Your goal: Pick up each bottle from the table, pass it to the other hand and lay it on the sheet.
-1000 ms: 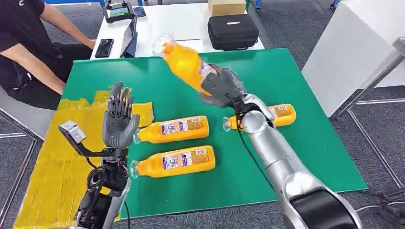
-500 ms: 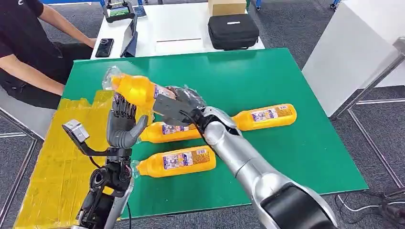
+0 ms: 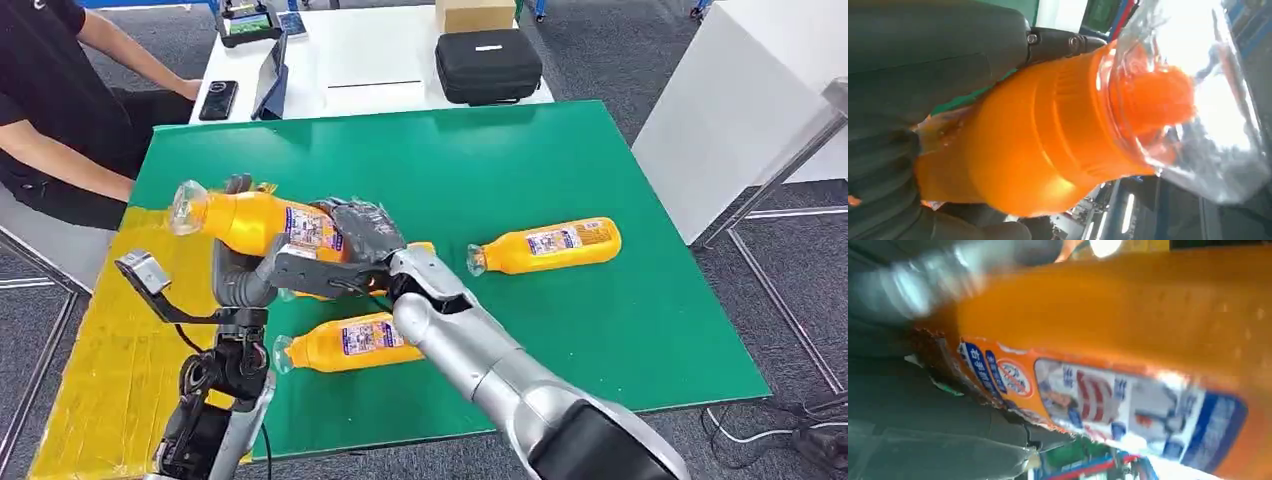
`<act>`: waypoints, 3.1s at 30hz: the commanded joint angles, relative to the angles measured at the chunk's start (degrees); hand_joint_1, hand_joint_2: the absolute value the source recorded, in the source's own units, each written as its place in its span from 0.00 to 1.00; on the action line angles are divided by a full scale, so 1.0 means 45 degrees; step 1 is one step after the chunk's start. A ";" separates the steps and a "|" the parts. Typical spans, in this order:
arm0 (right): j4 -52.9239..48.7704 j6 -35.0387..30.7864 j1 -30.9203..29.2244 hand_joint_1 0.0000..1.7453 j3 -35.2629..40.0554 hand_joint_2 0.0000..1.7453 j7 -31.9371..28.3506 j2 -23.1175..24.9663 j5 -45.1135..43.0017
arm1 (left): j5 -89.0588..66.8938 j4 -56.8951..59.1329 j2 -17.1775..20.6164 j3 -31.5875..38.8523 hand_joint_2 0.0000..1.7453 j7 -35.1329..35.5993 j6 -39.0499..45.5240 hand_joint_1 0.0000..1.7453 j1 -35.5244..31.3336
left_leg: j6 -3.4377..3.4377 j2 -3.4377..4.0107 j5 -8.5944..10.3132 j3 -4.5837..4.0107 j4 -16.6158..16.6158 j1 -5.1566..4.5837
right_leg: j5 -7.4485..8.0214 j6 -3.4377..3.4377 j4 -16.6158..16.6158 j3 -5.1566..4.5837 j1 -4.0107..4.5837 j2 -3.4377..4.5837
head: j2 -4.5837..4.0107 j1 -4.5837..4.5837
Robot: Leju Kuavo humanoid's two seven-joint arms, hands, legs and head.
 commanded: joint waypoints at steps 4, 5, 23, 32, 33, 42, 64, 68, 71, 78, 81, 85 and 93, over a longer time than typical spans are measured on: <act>-0.0598 0.0051 0.0551 1.00 0.3372 1.00 0.0424 -0.0097 0.0642 | 0.0265 -0.0082 0.0152 -0.0704 1.00 0.0416 0.0228 0.00 -0.0490 | -0.0024 0.0012 -0.0036 0.0071 0.0006 0.0009 | -0.0046 -0.0007 -0.0004 0.0078 0.0016 -0.0046 | 0.0000 0.0000; -0.0685 0.0013 0.0673 1.00 0.3764 1.00 0.0580 -0.0097 0.0875 | 0.0221 -0.0044 0.0129 -0.0689 1.00 0.0406 0.0335 0.00 -0.0536 | -0.0018 0.0004 -0.0022 0.0052 0.0000 0.0005 | -0.0032 -0.0005 -0.0009 0.0056 0.0011 -0.0038 | 0.0000 0.0009; -0.0556 0.0852 0.1101 1.00 0.4975 1.00 0.1092 -0.0097 -0.1021 | 0.0453 -0.0608 -0.0234 0.0032 1.00 0.0318 0.0765 1.00 -0.0220 | -0.0023 0.0003 -0.0020 0.0042 -0.0002 0.0015 | -0.0030 -0.0012 -0.0016 0.0045 0.0019 -0.0049 | 0.0000 0.0005; 0.0562 0.0450 0.0672 1.00 0.4249 1.00 0.1286 -0.0097 -0.1048 | 0.0159 -0.0738 -0.0094 0.0260 1.00 -0.0315 0.1130 1.00 -0.0198 | -0.0020 -0.0001 -0.0008 0.0025 -0.0006 0.0010 | -0.0020 -0.0012 -0.0015 0.0025 0.0012 -0.0045 | 0.0000 0.0010; 0.0717 0.0217 0.0658 1.00 0.3926 1.00 0.1417 -0.0097 -0.1073 | -0.0270 -0.0883 -0.0050 0.0367 1.00 -0.0568 0.1540 1.00 -0.0146 | -0.0026 -0.0006 -0.0024 0.0061 -0.0002 0.0010 | -0.0041 -0.0013 -0.0012 0.0067 0.0015 -0.0064 | 0.0000 0.0000; 0.1103 -0.0502 0.0526 0.00 0.1728 0.00 0.1133 -0.0316 -0.0007 | -0.3609 -0.1364 0.0368 0.1217 1.00 -0.1465 0.4065 1.00 0.0120 | -0.0019 0.0015 -0.0007 0.0027 -0.0008 0.0005 | -0.0014 -0.0011 -0.0013 0.0020 0.0008 -0.0026 | 0.0000 0.0000; -0.5132 0.2242 0.3287 0.00 -0.0319 0.00 0.0942 -0.2719 0.1959 | -2.3466 0.8825 0.2071 0.2032 1.00 0.3812 0.9390 1.00 -0.3056 | -0.0035 -0.0020 -0.0009 0.0079 -0.0020 -0.0004 | -0.0021 -0.0040 -0.0015 0.0075 0.0003 -0.0064 | 0.0000 0.0014; -0.5829 0.3678 0.3684 0.00 0.0386 0.00 0.1623 -0.3026 0.2325 | -2.3565 1.0077 0.2013 0.1375 1.00 0.4146 0.8317 1.00 -0.3536 | -0.0030 -0.0006 0.0000 0.0048 -0.0013 -0.0003 | -0.0007 -0.0038 -0.0009 0.0042 0.0002 -0.0038 | 0.0000 0.0005; -0.6301 0.4428 0.4059 0.00 0.0857 0.00 0.1598 -0.3462 0.2496 | -2.3221 1.0285 0.2142 0.1172 1.00 0.4192 0.7595 1.00 -0.3455 | -0.0031 0.0008 -0.0010 0.0063 -0.0013 -0.0002 | -0.0013 -0.0037 -0.0016 0.0059 0.0004 -0.0030 | 0.0000 0.0010; -0.6489 0.5427 0.4167 0.00 0.1430 0.00 0.1664 -0.3846 0.2893 | -2.3415 1.0199 0.2406 0.0964 0.00 0.4729 0.7025 0.00 -0.3260 | -0.0044 0.0055 -0.0038 0.0093 -0.0001 -0.0003 | -0.0022 -0.0041 -0.0007 0.0085 0.0006 0.0008 | 0.0000 0.0009; -0.6045 0.6152 0.4023 0.00 0.1983 1.00 0.1559 -0.4180 0.3101 | -2.3208 0.9962 0.2542 0.1180 0.00 0.4806 0.6975 0.00 -0.3042 | -0.0045 0.0041 -0.0015 0.0027 -0.0007 0.0003 | 0.0010 -0.0040 -0.0015 0.0013 0.0007 0.0014 | 0.0000 0.0005; -0.5052 0.6709 0.3552 0.00 0.2830 1.00 0.1315 -0.4437 0.3115 | -2.2914 0.9580 0.2709 0.1572 0.00 0.4817 0.7081 0.00 -0.2670 | -0.0044 0.0049 -0.0013 0.0038 -0.0010 0.0002 | 0.0008 -0.0041 -0.0014 0.0023 0.0003 0.0028 | 0.0000 0.0010; -0.4312 0.7028 0.3114 0.00 0.3669 1.00 0.1281 -0.4578 0.3407 | -2.2673 0.9039 0.2724 0.1922 0.00 0.4676 0.7180 0.00 -0.2314 | -0.0052 0.0060 -0.0024 0.0101 -0.0016 0.0004 | -0.0003 -0.0041 -0.0023 0.0094 0.0011 0.0021 | 0.0000 0.0005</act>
